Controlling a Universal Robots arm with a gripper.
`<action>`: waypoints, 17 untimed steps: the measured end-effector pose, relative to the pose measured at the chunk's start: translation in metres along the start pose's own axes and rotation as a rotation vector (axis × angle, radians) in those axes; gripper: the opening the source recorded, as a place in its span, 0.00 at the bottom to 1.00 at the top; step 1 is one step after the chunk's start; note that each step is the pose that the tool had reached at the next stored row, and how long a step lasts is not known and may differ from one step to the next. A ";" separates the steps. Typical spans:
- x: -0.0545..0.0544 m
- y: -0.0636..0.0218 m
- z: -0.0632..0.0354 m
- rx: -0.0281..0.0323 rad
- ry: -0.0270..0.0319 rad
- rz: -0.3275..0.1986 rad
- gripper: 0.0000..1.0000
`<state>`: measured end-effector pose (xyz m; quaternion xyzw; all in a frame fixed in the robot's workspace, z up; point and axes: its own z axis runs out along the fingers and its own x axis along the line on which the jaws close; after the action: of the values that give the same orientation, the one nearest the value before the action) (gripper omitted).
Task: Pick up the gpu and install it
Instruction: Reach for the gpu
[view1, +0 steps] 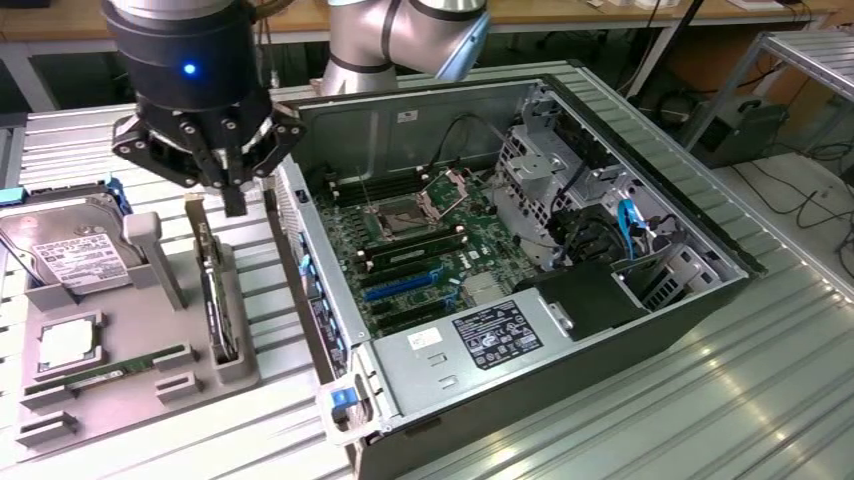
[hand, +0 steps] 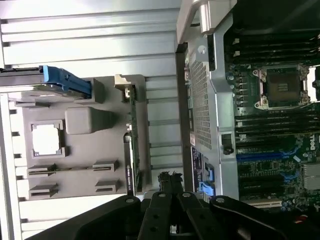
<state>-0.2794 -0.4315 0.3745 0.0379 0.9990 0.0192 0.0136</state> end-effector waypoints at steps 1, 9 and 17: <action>0.005 -0.0005 0.0015 0.0001 0.0000 0.000 0.11; 0.029 -0.0023 0.0085 0.0006 -0.0004 0.000 0.11; 0.029 -0.0023 0.0084 0.0006 -0.0003 0.000 0.11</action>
<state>-0.3082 -0.4313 0.3653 0.0378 0.9990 0.0190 0.0137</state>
